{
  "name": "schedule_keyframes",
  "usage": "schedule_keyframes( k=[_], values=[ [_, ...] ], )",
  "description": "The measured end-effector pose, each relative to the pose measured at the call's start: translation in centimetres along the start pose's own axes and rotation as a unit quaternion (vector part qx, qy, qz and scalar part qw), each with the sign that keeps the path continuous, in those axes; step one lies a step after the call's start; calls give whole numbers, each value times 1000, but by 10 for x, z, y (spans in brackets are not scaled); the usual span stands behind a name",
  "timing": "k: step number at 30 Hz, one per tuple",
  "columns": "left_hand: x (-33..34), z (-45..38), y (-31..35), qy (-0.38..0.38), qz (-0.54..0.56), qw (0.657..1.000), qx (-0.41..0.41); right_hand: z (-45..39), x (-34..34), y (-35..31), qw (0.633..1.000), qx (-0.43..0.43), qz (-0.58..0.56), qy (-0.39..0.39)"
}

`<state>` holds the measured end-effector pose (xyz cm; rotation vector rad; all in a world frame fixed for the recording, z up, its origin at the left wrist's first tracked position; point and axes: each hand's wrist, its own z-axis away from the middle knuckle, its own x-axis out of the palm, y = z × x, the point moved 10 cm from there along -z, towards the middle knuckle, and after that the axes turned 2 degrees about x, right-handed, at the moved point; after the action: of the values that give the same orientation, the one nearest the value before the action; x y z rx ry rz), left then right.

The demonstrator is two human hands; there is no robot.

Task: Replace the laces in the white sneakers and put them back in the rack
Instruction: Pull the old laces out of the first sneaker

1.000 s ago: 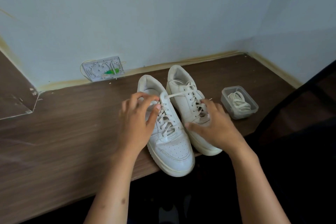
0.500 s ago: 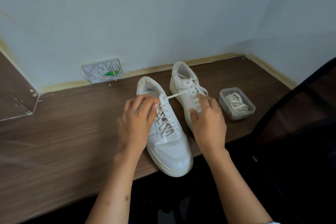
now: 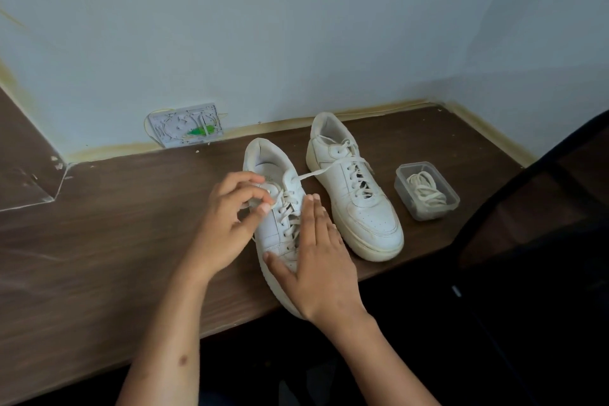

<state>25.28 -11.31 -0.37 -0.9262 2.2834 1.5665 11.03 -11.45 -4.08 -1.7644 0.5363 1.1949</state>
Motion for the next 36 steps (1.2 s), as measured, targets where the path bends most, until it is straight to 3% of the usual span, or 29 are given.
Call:
schedule_keyframes(
  k=[3, 6, 13, 15, 18, 20, 22, 24, 27, 32, 36],
  values=[
    [-11, 2, 17, 86, -86, 993, 5, -2, 4, 2, 1000, 4, 9, -7],
    [-13, 4, 42, 170, -217, 961, 22, -2, 5, 2, 1000, 8, 1, -12],
    [-3, 2, 44, 166, -307, 937, 25, -3, 5, 4, 1000, 21, -6, -4],
    [-1, 0, 37, 146, -245, 958, 17, -2, 3, 4, 1000, 25, -11, -1],
    [-6, -1, 19, 50, -41, 997, -31, 0, 1, 5, 999, 35, -24, -6],
    [-10, 5, 17, -21, 49, 998, -43, 0, -1, 4, 999, 37, -28, -7],
    [-15, 11, 8, -30, 66, 994, -79, 0, -2, 4, 999, 37, -31, -8],
    [-27, 11, 3, 49, -18, 994, -95, -1, -1, 4, 999, 40, -31, -11],
    [-39, 10, 23, 178, -198, 963, -47, -2, -1, 4, 999, 43, -30, -10],
    [-16, 7, 54, 196, -316, 926, 59, -3, 2, 4, 999, 48, -25, -8],
    [-12, 7, 53, 203, -352, 911, 69, -4, 2, 4, 999, 48, -21, -2]
  ],
)
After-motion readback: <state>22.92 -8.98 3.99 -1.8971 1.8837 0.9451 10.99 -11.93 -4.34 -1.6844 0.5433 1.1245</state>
